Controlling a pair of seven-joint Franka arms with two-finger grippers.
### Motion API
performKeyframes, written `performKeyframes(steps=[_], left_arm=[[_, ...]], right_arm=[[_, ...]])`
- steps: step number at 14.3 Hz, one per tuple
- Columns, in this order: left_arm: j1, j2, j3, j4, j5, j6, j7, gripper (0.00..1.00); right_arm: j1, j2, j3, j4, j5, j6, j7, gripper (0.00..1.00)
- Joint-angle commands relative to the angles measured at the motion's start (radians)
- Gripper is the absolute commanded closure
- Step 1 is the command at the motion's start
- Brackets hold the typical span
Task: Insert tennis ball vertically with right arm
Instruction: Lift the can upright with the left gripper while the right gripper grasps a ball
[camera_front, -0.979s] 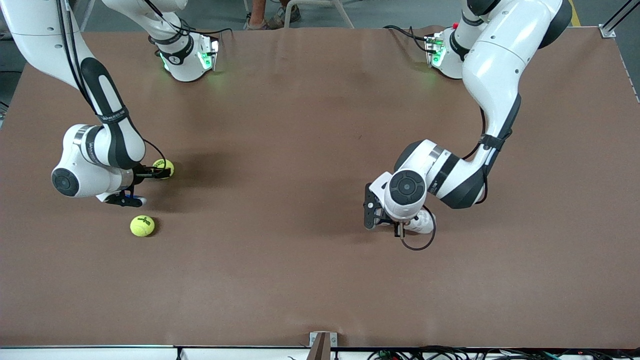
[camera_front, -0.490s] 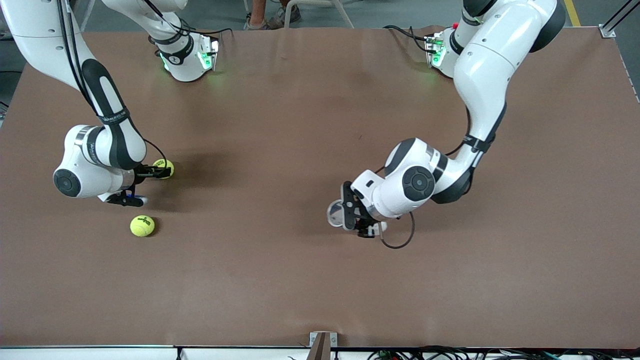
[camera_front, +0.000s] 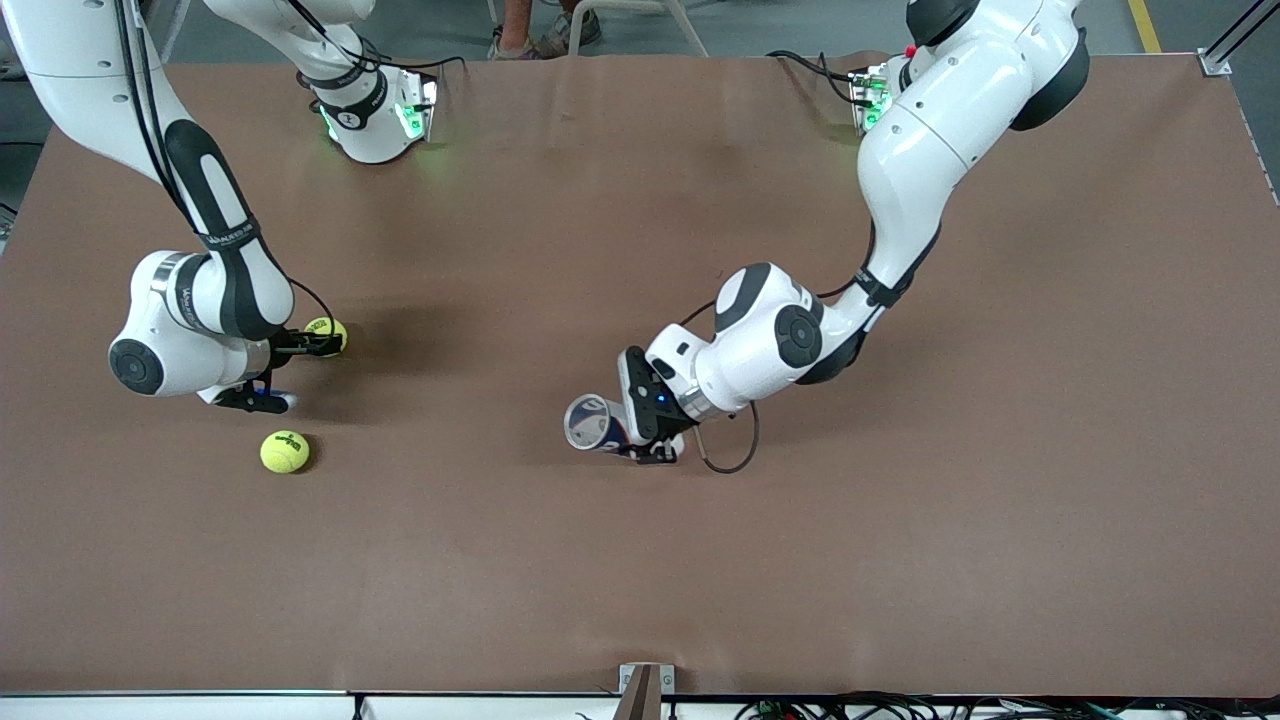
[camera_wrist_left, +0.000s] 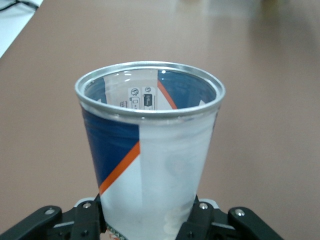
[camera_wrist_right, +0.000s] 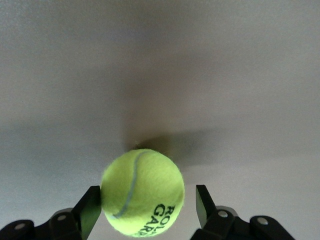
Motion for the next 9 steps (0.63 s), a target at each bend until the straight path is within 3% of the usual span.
performKeyframes(steps=[1,5,7,9], left_arm=[[0.049,-0.008,-0.066,-0.015,-0.028,0.029,0.049,0.43],[0.092,-0.003,-0.154,-0.075,-0.033,0.142,0.089,0.43],[0.165,0.006,-0.233,-0.156,-0.048,0.201,0.095,0.43],[0.279,0.055,-0.359,-0.216,-0.05,0.212,0.125,0.43]], right_arm=[[0.001,-0.005,0.001,-0.01,0.007,0.0,0.005,0.32],[-0.002,0.001,0.001,-0.01,0.007,0.0,0.007,0.44],[-0.002,0.002,0.001,-0.01,0.007,0.0,0.005,0.5],[0.0,0.001,0.001,-0.007,0.007,-0.002,0.012,0.56]])
